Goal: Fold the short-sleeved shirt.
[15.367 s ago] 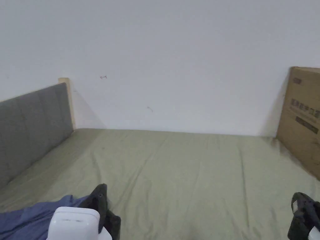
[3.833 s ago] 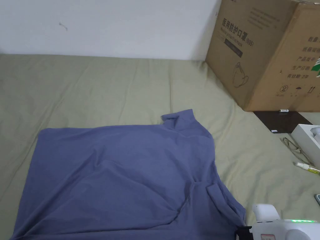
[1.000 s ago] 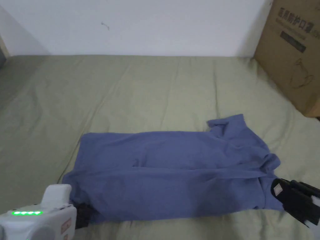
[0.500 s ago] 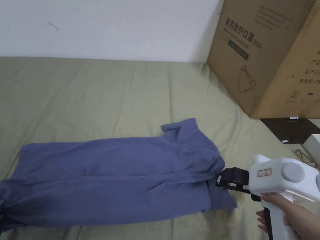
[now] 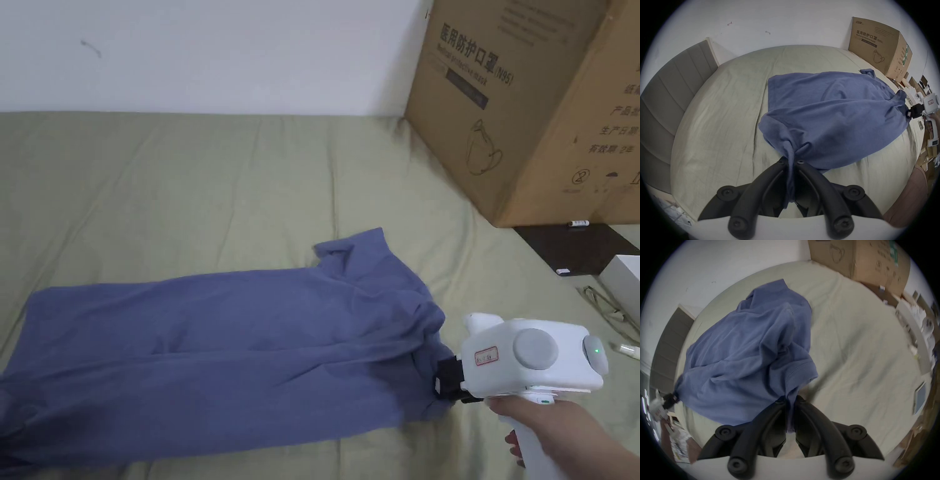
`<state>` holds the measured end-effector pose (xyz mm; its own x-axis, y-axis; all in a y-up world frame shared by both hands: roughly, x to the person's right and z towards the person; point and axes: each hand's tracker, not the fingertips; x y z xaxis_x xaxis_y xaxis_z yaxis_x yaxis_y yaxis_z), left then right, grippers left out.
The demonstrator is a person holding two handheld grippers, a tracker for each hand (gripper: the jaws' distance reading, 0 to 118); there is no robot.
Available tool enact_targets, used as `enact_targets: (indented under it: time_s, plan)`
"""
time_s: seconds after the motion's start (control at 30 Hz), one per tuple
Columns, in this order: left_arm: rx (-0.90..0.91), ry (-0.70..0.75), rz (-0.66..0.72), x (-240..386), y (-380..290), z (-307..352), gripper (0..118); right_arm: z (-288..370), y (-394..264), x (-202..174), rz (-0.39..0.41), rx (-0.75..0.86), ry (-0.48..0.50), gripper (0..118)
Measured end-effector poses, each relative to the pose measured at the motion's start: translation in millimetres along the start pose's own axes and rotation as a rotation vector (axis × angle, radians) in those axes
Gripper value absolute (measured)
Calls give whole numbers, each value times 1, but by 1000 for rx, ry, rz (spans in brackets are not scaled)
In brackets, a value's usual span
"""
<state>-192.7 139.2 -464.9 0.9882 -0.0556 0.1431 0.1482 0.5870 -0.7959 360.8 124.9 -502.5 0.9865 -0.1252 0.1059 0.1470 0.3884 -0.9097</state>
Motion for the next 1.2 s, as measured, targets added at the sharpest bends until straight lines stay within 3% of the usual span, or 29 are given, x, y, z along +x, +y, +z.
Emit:
enact_targets:
  time_s: [0.1, 0.3, 0.4, 0.57, 0.67, 0.7, 0.77, 0.8, 0.83, 0.87, 0.9, 1.07, 1.13, 1.17, 1.2]
  plan:
    - [6, -4, -11, -5, 10, 16, 4, 26, -1, -11, 127, -7, -17, 8]
    - [-89, -79, -72, -19, -1, 60, 4, 86, -44, 7, 67, 12, 4, 8]
    - [-147, -121, -56, -24, -28, 83, 4, 107, -83, 17, -6, -20, 54, 8]
    - [-200, -178, -69, -25, -75, 87, 5, 93, -133, 37, -68, -71, 86, 8]
    - [-202, -215, 12, -30, -88, 81, 7, 77, -142, 40, -144, -58, 75, 9]
    - [-197, -191, 13, -31, -89, 84, 18, 78, -143, 40, -168, -51, 80, 12]
    - [-167, -137, -9, -33, -91, 94, 51, 89, -144, 39, -177, -22, 49, 33]
    - [-145, -119, -20, -36, -91, 102, 81, 101, -142, 37, -161, 11, 28, 57]
    - [-116, -105, -9, -40, -90, 111, 101, 111, -140, 35, -140, 41, 19, 82]
    - [-78, -101, 11, -43, -87, 121, 113, 122, -139, 32, -118, 75, 10, 102]
    - [-18, -112, 47, -46, -83, 133, 113, 136, -137, 26, -92, 138, 18, 114]
    - [277, -240, 224, -37, -64, 189, 113, 201, -136, -24, -57, 432, 76, 115]
    - [432, -257, 239, -20, -63, 210, 113, 223, -146, -49, -37, 592, 165, 113]
    - [507, -247, 229, -10, -65, 220, 109, 231, -153, -59, -27, 680, 187, 111]
    - [612, -200, 198, 3, -69, 231, 92, 240, -161, -72, -9, 788, 191, 103]
